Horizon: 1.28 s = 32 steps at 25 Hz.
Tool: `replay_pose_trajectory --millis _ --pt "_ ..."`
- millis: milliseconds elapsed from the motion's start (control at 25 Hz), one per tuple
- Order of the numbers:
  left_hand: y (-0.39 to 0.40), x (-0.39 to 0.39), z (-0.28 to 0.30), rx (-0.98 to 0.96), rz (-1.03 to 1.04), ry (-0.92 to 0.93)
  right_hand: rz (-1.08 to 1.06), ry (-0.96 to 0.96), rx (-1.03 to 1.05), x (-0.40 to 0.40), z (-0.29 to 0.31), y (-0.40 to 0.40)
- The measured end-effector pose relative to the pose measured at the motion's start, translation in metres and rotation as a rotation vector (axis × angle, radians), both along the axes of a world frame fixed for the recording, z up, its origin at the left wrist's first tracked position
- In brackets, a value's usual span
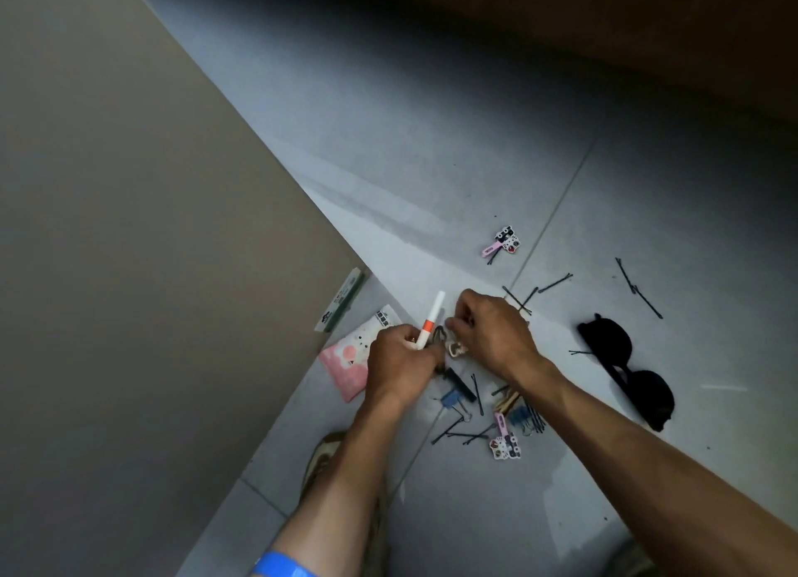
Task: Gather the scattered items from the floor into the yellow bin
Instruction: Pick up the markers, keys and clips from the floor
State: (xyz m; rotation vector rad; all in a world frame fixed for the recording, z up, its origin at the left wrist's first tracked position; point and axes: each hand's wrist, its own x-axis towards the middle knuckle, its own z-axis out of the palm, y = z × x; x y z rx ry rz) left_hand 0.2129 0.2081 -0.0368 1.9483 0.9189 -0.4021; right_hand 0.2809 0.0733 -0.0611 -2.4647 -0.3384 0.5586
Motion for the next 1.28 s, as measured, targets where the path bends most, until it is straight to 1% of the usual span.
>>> replay_pose_trajectory --millis 40,120,160,200,280,360,440,480,520,600,640,680,760,800,840,880,960,1000,1040,1080,1160,1280 --pt "0.001 0.000 0.003 -0.076 0.040 -0.004 -0.024 0.006 0.007 -0.001 -0.002 -0.004" --pt "0.002 -0.004 0.007 -0.168 0.105 -0.009 -0.038 0.009 -0.005 -0.007 -0.006 -0.010" --pt "0.002 -0.007 0.010 -0.212 0.140 -0.010 -0.068 0.043 0.026 -0.009 -0.006 -0.013" --pt "0.002 -0.010 0.012 -0.263 0.176 -0.007 -0.138 0.111 0.110 -0.012 -0.004 -0.013" --pt "0.000 -0.017 0.018 -0.377 0.224 0.007 -0.398 0.324 0.417 -0.015 0.001 -0.016" --pt "-0.001 -0.023 0.022 -0.495 0.284 -0.007 -0.646 0.589 0.808 -0.018 0.009 -0.026" --pt "-0.003 -0.028 0.025 -0.640 0.391 -0.042 -0.772 0.861 1.176 -0.023 0.018 -0.043" --pt "-0.005 -0.030 0.025 -0.710 0.435 -0.050 -0.785 0.948 1.298 -0.026 0.021 -0.051" --pt "-0.007 -0.032 0.024 -0.771 0.464 -0.046 -0.778 0.993 1.371 -0.031 0.024 -0.057" --pt "-0.014 -0.035 0.024 -0.891 0.536 -0.030 -0.781 1.011 1.406 -0.041 0.028 -0.067" --pt "-0.017 -0.036 0.023 -0.914 0.564 -0.025 -0.804 1.013 1.376 -0.045 0.029 -0.069" --pt "-0.019 -0.038 0.022 -0.893 0.570 -0.014 -0.830 1.012 1.322 -0.048 0.029 -0.071" --pt "-0.025 -0.039 0.021 -0.749 0.521 0.031 -0.854 0.964 1.144 -0.054 0.027 -0.070" --pt "-0.026 -0.040 0.018 -0.655 0.484 0.053 -0.828 0.891 1.012 -0.057 0.025 -0.067" --pt "-0.028 -0.041 0.016 -0.553 0.440 0.070 -0.772 0.779 0.850 -0.060 0.024 -0.062" --pt "-0.029 -0.042 0.012 -0.441 0.390 0.078 -0.683 0.622 0.653 -0.061 0.021 -0.057" --pt "-0.031 -0.043 0.007 -0.191 0.247 0.093 -0.425 0.293 0.271 -0.062 0.017 -0.042" --pt "-0.032 -0.044 0.005 -0.074 0.162 0.110 -0.282 0.182 0.100 -0.061 0.016 -0.035" --pt "-0.033 -0.046 0.004 0.027 0.074 0.134 -0.168 0.113 -0.040 -0.060 0.016 -0.029" --pt "-0.034 -0.048 0.003 0.105 -0.013 0.154 -0.091 0.080 -0.127 -0.058 0.014 -0.024" --pt "-0.034 -0.051 0.000 0.195 -0.147 0.143 -0.043 0.080 -0.171 -0.056 0.010 -0.021" --pt "-0.034 -0.052 -0.004 0.190 -0.204 0.082 -0.186 0.137 -0.023 -0.058 0.013 -0.032"
